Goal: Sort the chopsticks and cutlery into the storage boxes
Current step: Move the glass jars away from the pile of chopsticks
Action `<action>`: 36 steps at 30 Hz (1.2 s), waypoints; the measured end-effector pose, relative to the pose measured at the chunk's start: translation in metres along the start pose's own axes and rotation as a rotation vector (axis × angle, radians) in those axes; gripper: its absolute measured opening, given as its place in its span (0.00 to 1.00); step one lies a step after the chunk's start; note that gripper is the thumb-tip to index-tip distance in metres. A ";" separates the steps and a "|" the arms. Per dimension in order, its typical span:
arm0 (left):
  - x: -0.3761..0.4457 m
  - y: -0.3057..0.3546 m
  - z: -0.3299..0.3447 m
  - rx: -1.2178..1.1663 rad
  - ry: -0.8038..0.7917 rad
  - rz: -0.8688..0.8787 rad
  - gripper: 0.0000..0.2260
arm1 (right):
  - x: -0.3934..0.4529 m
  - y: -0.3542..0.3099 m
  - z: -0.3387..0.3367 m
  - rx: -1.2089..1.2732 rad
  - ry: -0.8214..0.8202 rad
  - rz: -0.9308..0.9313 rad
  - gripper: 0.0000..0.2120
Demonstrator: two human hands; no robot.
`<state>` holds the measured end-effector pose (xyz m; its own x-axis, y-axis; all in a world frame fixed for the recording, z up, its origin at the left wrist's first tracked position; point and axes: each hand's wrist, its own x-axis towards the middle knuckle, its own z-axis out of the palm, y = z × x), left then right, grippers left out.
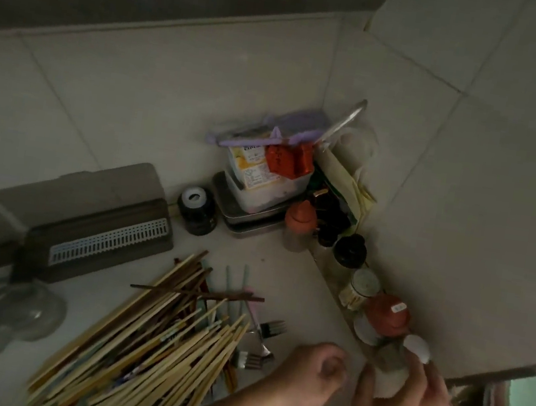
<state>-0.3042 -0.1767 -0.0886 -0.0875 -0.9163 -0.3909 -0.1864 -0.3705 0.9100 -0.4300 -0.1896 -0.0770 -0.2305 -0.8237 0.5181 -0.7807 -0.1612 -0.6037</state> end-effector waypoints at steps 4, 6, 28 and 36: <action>-0.027 -0.001 -0.047 -0.042 0.215 0.009 0.11 | -0.008 -0.042 0.026 0.162 -0.102 -0.243 0.12; -0.047 -0.005 -0.075 -0.115 0.360 -0.019 0.11 | -0.014 -0.072 0.045 0.332 -0.295 -0.296 0.12; -0.262 -0.124 -0.275 -0.710 1.226 -0.235 0.05 | -0.182 -0.373 0.172 0.263 -1.424 -0.668 0.47; -0.260 -0.139 -0.292 -0.643 1.084 -0.229 0.06 | -0.192 -0.387 0.182 0.191 -1.422 -0.628 0.40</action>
<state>0.0304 0.0687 -0.0732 0.7788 -0.3644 -0.5106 0.4392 -0.2644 0.8586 0.0220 -0.0681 -0.0529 0.8935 -0.4011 -0.2019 -0.4302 -0.6358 -0.6409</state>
